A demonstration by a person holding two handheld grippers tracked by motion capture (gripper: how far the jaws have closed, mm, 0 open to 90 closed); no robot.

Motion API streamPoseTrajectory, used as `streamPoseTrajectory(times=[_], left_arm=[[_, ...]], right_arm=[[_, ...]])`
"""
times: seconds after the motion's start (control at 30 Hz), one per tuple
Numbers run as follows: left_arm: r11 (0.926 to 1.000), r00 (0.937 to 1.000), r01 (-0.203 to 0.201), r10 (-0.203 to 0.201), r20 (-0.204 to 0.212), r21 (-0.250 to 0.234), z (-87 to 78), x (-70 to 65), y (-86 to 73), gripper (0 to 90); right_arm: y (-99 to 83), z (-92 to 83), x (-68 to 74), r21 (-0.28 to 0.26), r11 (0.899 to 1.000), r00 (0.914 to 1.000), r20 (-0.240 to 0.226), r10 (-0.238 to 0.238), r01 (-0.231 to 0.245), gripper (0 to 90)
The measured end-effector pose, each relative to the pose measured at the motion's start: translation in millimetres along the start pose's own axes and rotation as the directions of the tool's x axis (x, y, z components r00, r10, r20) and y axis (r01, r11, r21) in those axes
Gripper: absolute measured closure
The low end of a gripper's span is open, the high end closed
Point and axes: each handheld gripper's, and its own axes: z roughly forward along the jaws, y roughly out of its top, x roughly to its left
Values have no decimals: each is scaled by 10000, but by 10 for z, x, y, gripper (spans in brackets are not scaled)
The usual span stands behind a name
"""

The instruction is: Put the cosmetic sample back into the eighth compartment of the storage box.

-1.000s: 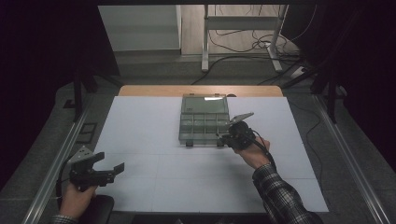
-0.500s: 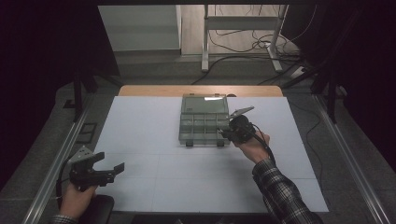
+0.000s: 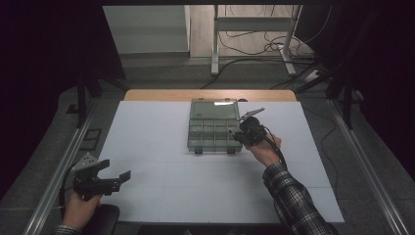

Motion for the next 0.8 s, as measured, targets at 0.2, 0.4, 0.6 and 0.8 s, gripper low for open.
streamPoseTrajectory(times=[0.2, 0.4, 0.6, 0.8], left_arm=[[10000, 10000, -1, 1, -2, 7, 2, -1, 1, 37], [10000, 10000, -6, 6, 1, 13, 2, -1, 2, 37], [10000, 10000, -9, 9, 6, 16, 2, -1, 1, 37], [10000, 10000, -2, 2, 22, 13, 0, 1, 0, 37]], right_arm=[[-13, 76, -15, 115, 9999, 10000, 64, 40, -40, 809], [-32, 139, -28, 317, 9994, 9999, 130, 113, -117, 808], [-38, 166, -5, 352, 9994, 9999, 99, 63, -66, 796], [-34, 148, 9, 281, 9996, 9999, 76, 97, -99, 761]])
